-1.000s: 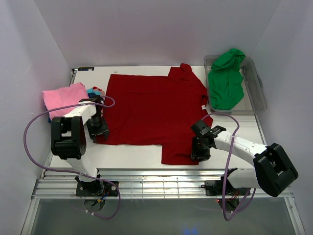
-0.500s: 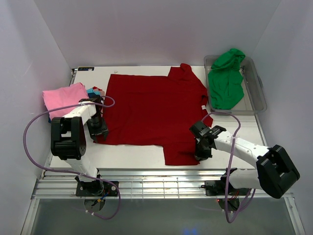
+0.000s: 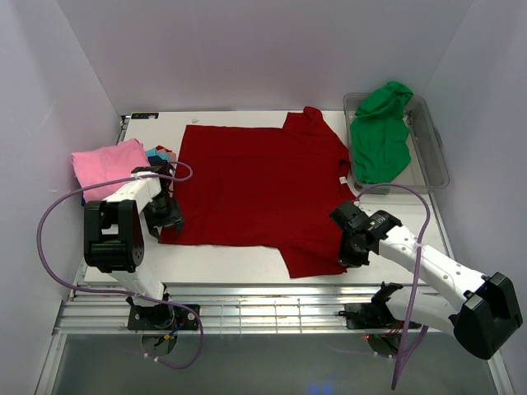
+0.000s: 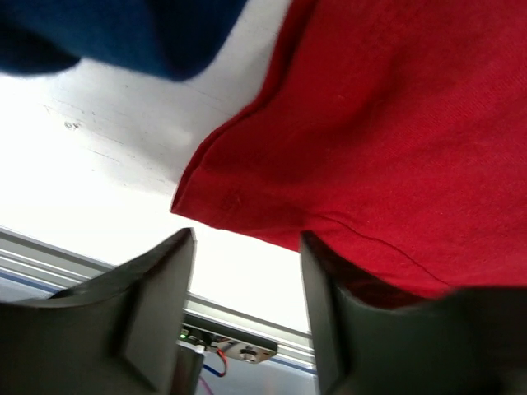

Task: Fold and stack the t-shirts
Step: Fold the tshirt

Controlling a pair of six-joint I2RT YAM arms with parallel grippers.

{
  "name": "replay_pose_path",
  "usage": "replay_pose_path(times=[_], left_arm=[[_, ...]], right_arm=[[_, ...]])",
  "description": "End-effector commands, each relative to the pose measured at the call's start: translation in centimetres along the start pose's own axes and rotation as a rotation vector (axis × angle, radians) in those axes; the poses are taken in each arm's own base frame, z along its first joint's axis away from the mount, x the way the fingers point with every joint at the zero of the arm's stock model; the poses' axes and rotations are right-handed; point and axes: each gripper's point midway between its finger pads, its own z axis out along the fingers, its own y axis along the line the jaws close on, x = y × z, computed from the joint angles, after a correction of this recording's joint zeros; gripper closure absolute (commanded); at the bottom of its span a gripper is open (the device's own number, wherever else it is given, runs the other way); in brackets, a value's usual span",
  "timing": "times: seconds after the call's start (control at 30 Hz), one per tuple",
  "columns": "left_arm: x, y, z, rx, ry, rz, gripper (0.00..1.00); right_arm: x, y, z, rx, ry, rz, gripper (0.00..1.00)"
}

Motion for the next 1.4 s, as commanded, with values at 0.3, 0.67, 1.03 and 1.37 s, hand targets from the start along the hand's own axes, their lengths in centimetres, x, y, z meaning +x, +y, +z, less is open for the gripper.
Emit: replay_pose_path(times=[0.3,0.67,1.03,1.37], left_arm=[[1.7,-0.3,0.8,0.014,0.063,-0.014,0.28],[2.8,-0.4,2.3,0.009,0.115,0.001,1.0],[-0.7,-1.4,-2.8,0.107,-0.046,-0.025,1.0],[-2.2,-1.3,-5.0,0.122,-0.122,-0.059,1.0]], right_arm=[[-0.6,-0.5,-1.8,0.015,-0.039,0.053,0.92],[-1.2,-0.4,-2.7,0.003,-0.069,0.075,0.92],[-5.5,1.9,-4.6,0.004,-0.159,0.035,0.92],[-8.4,4.5,-4.9,-0.001,-0.185,-0.022,0.92]])
